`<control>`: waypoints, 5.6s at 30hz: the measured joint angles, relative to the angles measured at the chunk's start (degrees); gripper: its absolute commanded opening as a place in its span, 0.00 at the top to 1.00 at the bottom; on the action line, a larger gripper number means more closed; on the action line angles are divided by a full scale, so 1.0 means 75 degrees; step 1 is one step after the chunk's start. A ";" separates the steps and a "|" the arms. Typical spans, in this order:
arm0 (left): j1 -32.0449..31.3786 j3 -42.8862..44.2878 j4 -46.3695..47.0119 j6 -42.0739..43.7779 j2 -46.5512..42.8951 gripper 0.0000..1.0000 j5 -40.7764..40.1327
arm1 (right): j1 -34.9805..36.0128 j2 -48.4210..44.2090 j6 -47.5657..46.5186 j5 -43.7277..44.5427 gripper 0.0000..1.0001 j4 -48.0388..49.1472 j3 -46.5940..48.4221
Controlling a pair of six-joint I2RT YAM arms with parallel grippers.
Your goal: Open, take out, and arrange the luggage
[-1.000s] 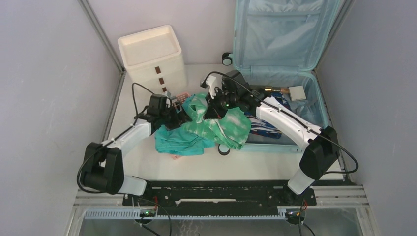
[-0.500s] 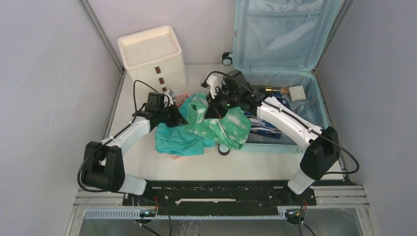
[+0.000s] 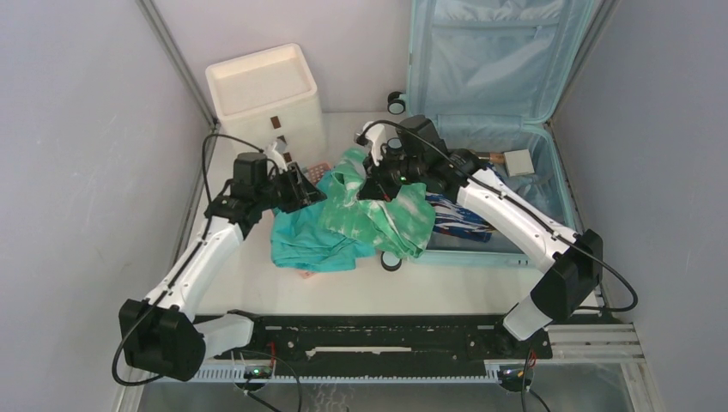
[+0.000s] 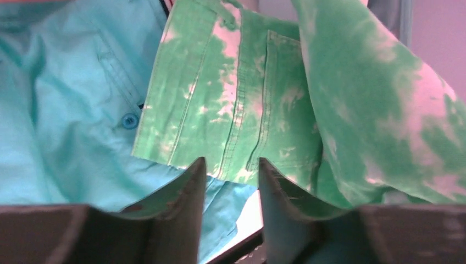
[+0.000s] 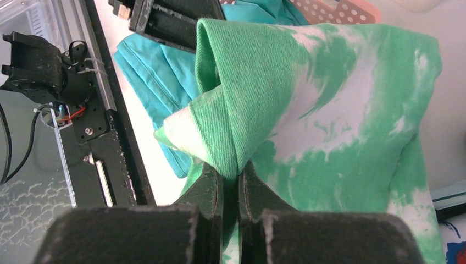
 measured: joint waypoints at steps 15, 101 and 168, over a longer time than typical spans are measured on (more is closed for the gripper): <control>-0.0833 -0.3212 0.2707 -0.4634 -0.0886 0.31 -0.1772 | -0.0128 0.0003 0.0242 0.0038 1.00 0.0210 -0.0268; 0.2320 -0.0915 0.0839 -0.0323 0.0452 0.69 -0.2159 | 0.2384 0.5222 0.3512 0.4625 0.42 0.2573 0.3445; -0.0006 -0.2812 0.0300 -0.1527 -0.5383 0.37 -0.3229 | -0.2973 -0.0568 -0.4042 0.1655 0.98 0.2226 -0.4578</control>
